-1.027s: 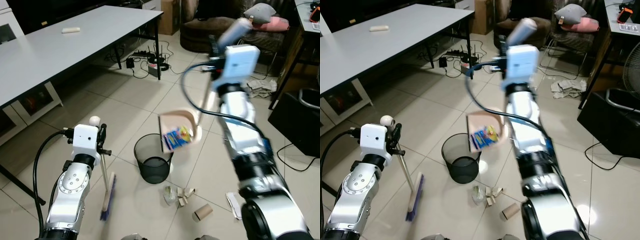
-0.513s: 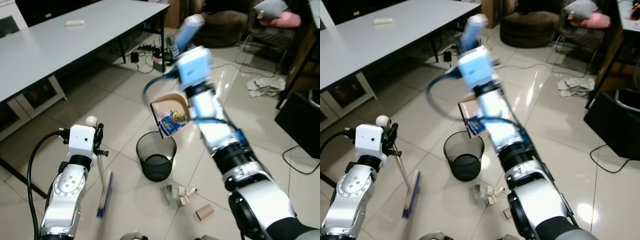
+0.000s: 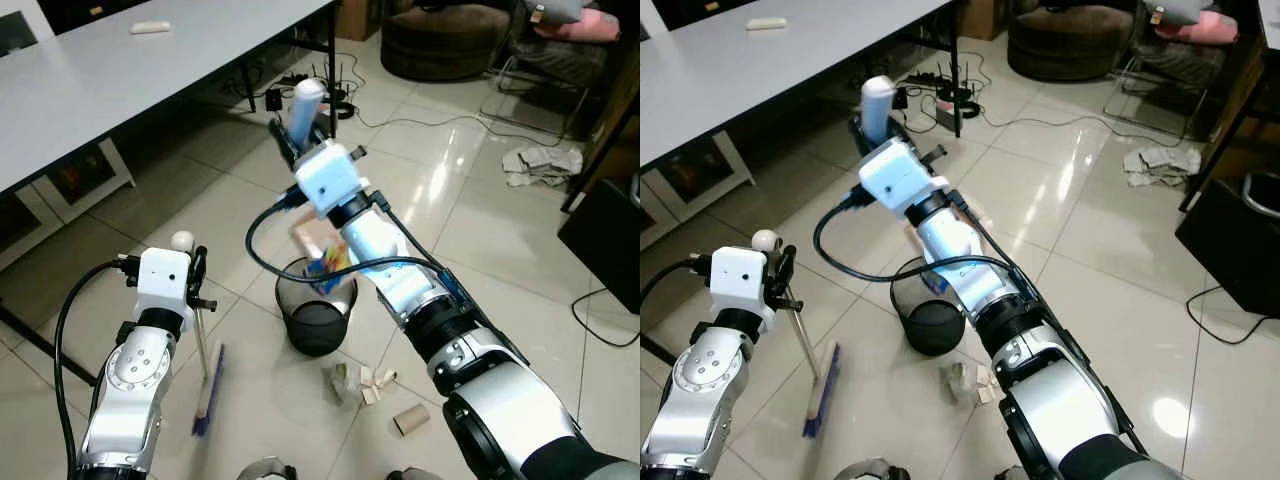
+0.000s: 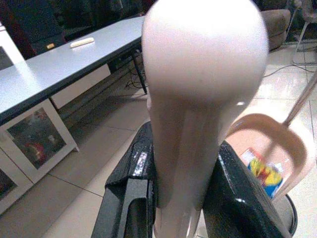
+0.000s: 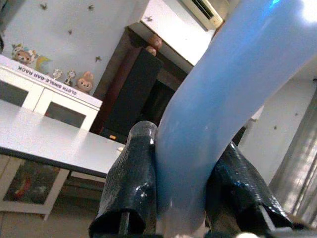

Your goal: Sweep floor

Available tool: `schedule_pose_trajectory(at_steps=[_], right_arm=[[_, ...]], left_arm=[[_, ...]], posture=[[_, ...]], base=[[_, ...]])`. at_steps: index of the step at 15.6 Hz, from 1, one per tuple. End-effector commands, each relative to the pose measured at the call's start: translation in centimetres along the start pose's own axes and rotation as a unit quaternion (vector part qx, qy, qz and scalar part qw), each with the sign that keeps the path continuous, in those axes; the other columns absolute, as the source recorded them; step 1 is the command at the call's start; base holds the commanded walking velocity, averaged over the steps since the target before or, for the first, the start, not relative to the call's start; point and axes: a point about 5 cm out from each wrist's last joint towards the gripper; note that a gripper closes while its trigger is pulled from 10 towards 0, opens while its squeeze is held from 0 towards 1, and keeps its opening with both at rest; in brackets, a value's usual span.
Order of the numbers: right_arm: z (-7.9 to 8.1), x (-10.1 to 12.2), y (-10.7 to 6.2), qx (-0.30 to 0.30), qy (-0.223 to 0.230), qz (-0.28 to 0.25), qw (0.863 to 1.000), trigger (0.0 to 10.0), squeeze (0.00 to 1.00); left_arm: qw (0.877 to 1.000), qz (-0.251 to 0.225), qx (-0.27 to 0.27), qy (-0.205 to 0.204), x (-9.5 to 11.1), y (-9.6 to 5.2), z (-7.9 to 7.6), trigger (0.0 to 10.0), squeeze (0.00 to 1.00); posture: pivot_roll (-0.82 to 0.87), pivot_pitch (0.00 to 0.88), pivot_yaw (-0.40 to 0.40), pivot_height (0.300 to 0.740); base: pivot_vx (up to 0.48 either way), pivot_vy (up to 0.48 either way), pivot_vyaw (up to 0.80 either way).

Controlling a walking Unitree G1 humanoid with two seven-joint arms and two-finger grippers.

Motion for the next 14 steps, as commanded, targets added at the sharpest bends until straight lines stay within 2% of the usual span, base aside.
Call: schedule_pose_trajectory(at_steps=[1, 4, 5, 6, 7, 8, 9, 10, 11, 13, 14], right_arm=[[-0.5, 1.3, 0.9, 0.001, -0.016, -0.044, 0.999, 10.0, 0.00], [-0.2, 1.7, 1.0, 0.015, -0.023, -0.059, 0.998, 10.0, 0.00], [-0.7, 1.8, 1.2, -0.001, -0.037, -0.063, 0.997, 10.0, 0.00], [-2.6, 2.0, 1.5, -0.046, -0.043, -0.065, 0.996, 10.0, 0.00], [-5.7, 2.5, 1.5, -0.105, -0.056, -0.070, 0.990, 10.0, 0.00], [-6.5, 2.6, 1.4, -0.119, -0.063, -0.070, 0.988, 10.0, 0.00], [-8.8, 2.8, 0.9, -0.150, -0.085, -0.070, 0.983, 10.0, 0.00], [-10.0, 2.7, 0.2, -0.164, -0.098, -0.061, 0.980, 10.0, 0.00], [-11.9, 2.0, -1.4, -0.187, -0.118, -0.033, 0.975, 10.0, 0.00], [-13.5, 0.2, -4.3, -0.225, -0.110, 0.035, 0.968, 10.0, 0.00], [-14.3, -1.9, -8.4, -0.279, -0.076, 0.123, 0.949, 10.0, 0.00]], left_arm=[[1.000, -0.024, 0.000, 0.017, 1.3, 0.5, 0.1, 10.0, 0.00], [1.000, -0.024, 0.000, 0.015, 1.3, 0.5, -0.2, 10.0, 0.00], [1.000, -0.026, 0.004, 0.013, 1.3, 0.5, -0.2, 10.0, 0.00], [1.000, -0.024, 0.006, 0.012, 1.2, 0.6, -0.1, 10.0, 0.00], [1.000, -0.014, 0.006, 0.005, 0.9, 0.7, -0.2, 10.0, 0.00], [1.000, -0.012, 0.006, 0.003, 0.8, 0.8, -0.3, 10.0, 0.00], [1.000, -0.005, 0.003, -0.003, 0.5, 0.8, -0.5, 10.0, 0.00], [1.000, -0.001, 0.001, -0.003, 0.3, 0.9, -0.7, 10.0, 0.00], [1.000, 0.007, -0.002, -0.004, 0.0, 1.1, -1.0, 10.0, 0.00], [1.000, 0.008, -0.012, -0.003, -0.3, 1.3, -1.3, 10.0, 0.00], [0.999, 0.014, -0.034, 0.006, -1.0, 1.6, -1.9, 10.0, 0.00]], posture=[[0.08, 0.047, 0.084, 0.740], [0.08, 0.043, 0.076, 0.740], [0.08, 0.043, 0.075, 0.740], [0.07, 0.039, 0.075, 0.740], [0.06, 0.038, 0.078, 0.740], [0.05, 0.038, 0.079, 0.740], [0.04, 0.036, 0.081, 0.740], [0.03, 0.031, 0.081, 0.740], [0.01, 0.022, 0.084, 0.740], [-0.03, 0.014, 0.092, 0.740], [-0.06, 0.012, 0.096, 0.740]], base=[[0.000, 0.000, 0.00], [0.000, 0.000, 0.00], [0.000, 0.000, 0.00], [0.000, 0.000, 0.00], [0.000, 0.000, 0.00], [0.000, 0.000, 0.00], [0.000, 0.000, 0.00], [0.000, 0.000, 0.00], [0.000, 0.000, 0.00], [0.000, 0.000, 0.00], [0.000, 0.000, 0.00]])
Point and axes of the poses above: a point about 5 cm out from each wrist's last joint towards the gripper, its own y axis pointing out of the wrist towards the gripper, its own x axis along the axis of the wrist's last joint, z = x × y, and after that the axes turned 5 degrees about -y, right-handed
